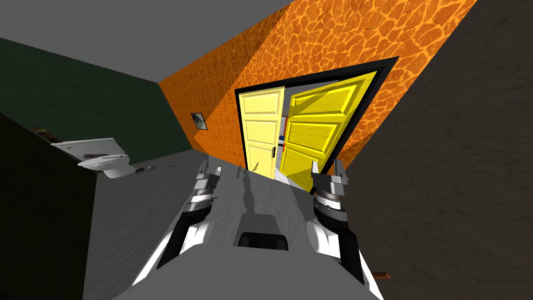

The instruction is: Push the door open

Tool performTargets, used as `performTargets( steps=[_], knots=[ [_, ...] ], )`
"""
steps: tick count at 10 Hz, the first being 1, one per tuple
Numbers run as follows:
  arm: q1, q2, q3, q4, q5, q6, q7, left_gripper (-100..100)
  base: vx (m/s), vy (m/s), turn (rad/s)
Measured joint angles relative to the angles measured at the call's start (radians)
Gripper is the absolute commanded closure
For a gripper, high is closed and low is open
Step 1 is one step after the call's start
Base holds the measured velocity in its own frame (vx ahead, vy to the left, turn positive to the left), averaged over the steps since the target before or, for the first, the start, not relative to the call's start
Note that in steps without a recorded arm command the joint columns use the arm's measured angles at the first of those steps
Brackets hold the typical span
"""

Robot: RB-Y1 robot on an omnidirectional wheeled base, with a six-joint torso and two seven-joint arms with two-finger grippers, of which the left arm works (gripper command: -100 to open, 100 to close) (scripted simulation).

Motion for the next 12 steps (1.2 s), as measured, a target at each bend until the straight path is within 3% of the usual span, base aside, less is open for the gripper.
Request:
performTargets(
  steps=[6,12],
  knots=[
    [-0.042,0.037,-0.010,0.124,0.061,-0.042,0.086,-100,0.136,0.008,-0.131],
    [-0.101,0.062,-0.020,0.267,0.127,-0.085,0.181,-100,0.107,0.014,-0.125]
  ],
)
